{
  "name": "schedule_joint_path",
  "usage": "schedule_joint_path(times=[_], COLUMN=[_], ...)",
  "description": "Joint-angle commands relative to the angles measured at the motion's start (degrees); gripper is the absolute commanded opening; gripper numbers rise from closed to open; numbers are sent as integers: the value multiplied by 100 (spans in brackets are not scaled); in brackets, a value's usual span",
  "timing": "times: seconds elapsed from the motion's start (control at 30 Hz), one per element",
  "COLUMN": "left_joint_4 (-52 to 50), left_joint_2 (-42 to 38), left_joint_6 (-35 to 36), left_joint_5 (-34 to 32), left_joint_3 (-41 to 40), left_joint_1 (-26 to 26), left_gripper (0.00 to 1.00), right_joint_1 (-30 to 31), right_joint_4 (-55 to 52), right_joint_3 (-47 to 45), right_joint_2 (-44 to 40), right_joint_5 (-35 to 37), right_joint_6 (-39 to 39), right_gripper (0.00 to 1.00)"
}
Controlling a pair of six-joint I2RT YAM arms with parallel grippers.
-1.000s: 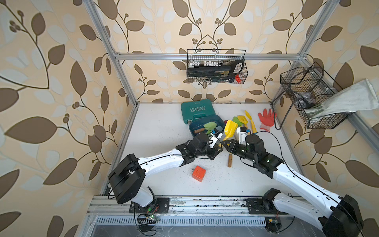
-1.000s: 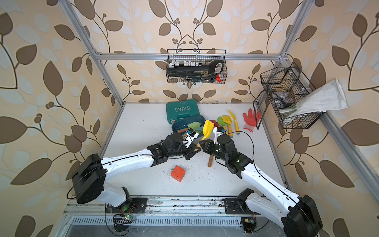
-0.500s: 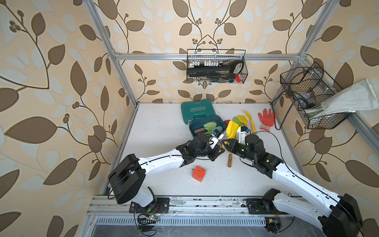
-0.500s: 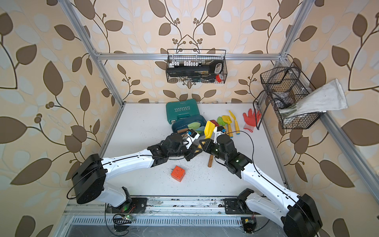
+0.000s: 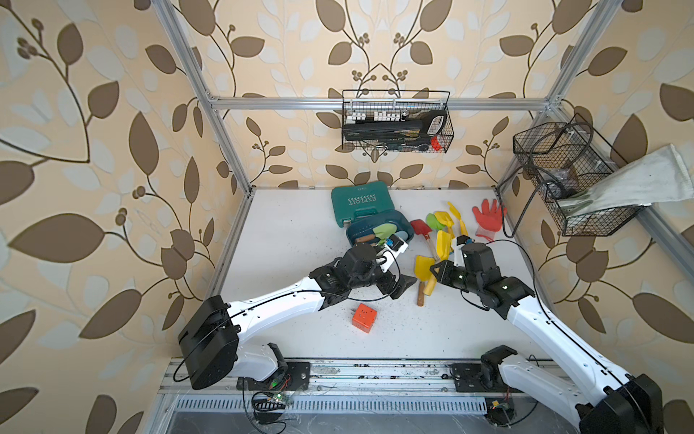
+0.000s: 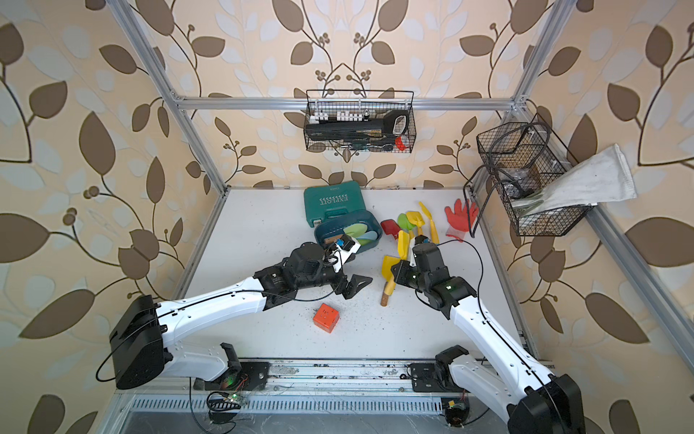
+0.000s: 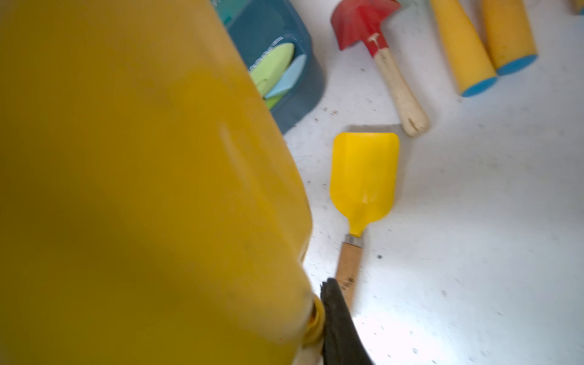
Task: Take the shovel out of the storage box
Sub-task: Pick up the shovel from the storage box, then place the shovel at the center of the board.
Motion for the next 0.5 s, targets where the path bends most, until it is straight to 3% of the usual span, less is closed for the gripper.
schedule_joint_path(times=[0.0,0.2,0.47], left_joint_4=[-271,-603,-680], left_joint_2=[-104,32,67], left_joint_6=[193,168,87], left_joint_5=[-365,-517,-496], left_joint_3=[184,393,454], left_joint_1=[-31,-30,-26], left_gripper=[99,99,99], right_joint_1=[-382,-1275,-1653], right_joint_4=[-580,-246,76], right_joint_3=[-74,-397,-292], right_joint_2=[171,888,1752], right_joint_5=[-489,-1220,-1489], right_joint_6=[-622,-873,-1041], right_gripper=[16,16,19])
